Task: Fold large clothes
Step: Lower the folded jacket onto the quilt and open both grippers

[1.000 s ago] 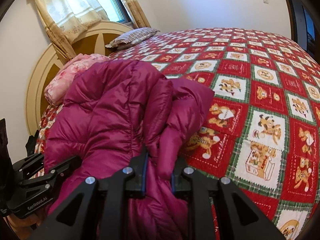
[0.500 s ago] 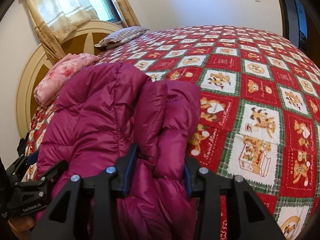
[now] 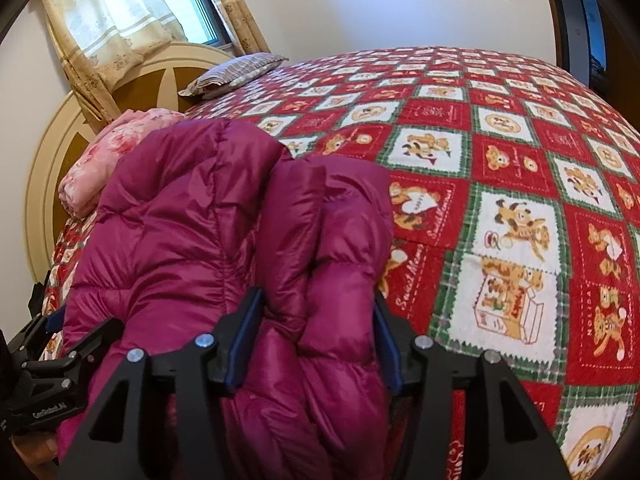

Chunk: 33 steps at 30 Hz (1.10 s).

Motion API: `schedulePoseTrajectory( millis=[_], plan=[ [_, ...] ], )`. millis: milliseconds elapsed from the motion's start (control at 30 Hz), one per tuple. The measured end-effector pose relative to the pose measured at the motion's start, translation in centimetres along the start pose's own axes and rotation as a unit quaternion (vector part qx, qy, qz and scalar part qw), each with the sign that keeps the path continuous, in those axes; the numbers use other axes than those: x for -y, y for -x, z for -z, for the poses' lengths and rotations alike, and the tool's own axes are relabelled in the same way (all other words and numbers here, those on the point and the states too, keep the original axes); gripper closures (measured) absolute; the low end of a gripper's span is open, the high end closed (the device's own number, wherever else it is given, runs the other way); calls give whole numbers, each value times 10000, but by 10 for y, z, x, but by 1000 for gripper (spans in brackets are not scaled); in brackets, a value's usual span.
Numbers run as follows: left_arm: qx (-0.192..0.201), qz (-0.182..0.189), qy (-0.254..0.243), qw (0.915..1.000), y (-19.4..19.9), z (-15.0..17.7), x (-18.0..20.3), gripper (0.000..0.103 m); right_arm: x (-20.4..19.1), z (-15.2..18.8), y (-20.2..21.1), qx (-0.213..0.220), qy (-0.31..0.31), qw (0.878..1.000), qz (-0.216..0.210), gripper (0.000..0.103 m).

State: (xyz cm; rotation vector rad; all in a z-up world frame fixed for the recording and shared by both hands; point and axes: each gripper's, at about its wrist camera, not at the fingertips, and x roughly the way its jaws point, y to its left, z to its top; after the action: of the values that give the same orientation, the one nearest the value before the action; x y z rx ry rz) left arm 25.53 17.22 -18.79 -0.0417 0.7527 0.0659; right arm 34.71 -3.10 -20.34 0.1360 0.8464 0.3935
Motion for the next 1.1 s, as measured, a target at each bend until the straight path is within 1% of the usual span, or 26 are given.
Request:
schedulePoseTrajectory(
  millis=[400,433,500,533,567,600,633,767,833,867,933,1000,1100],
  plan=[
    [2,-1,71,10000,-1,2,-3,4,-3,-1,-2,5,79,9999,124,44],
    [-14,-44,70,10000,1,1,-3,4,-5,-2,0,9,120,9998,161,44],
    [-69,-294,18,9995,13,-3,-1,5,-9,-5,11,78,198,9994,270,41],
    [-22,-424,-9,9991,20,-5,0,5,-12,-6,20,160,216,9992,290,41],
    [116,-543,-42,9984,33,-7,1,5,-13,-7,28,251,236,9990,291,39],
    [254,-570,-57,9980,45,-9,2,5,-17,-8,43,408,276,9982,345,34],
    [410,-567,-47,9975,60,-12,2,5,-20,-8,55,524,313,9974,395,32],
    [732,-529,-36,9959,105,-19,4,5,-33,-6,104,893,379,9941,482,31],
    [955,-558,-50,9939,132,-20,6,5,-41,-2,129,1071,397,9922,491,31],
    [1109,-549,-26,9923,147,-20,7,5,-47,0,140,1175,416,9908,527,28],
    [1316,-492,4,9901,172,-20,8,5,-60,6,163,1366,501,9879,544,27],
    [1539,-446,-16,9871,198,-16,11,5,-71,11,181,1547,612,9845,562,25],
    [1719,-387,-69,9843,222,-13,13,5,-82,12,198,1669,749,9818,513,24]
  ],
)
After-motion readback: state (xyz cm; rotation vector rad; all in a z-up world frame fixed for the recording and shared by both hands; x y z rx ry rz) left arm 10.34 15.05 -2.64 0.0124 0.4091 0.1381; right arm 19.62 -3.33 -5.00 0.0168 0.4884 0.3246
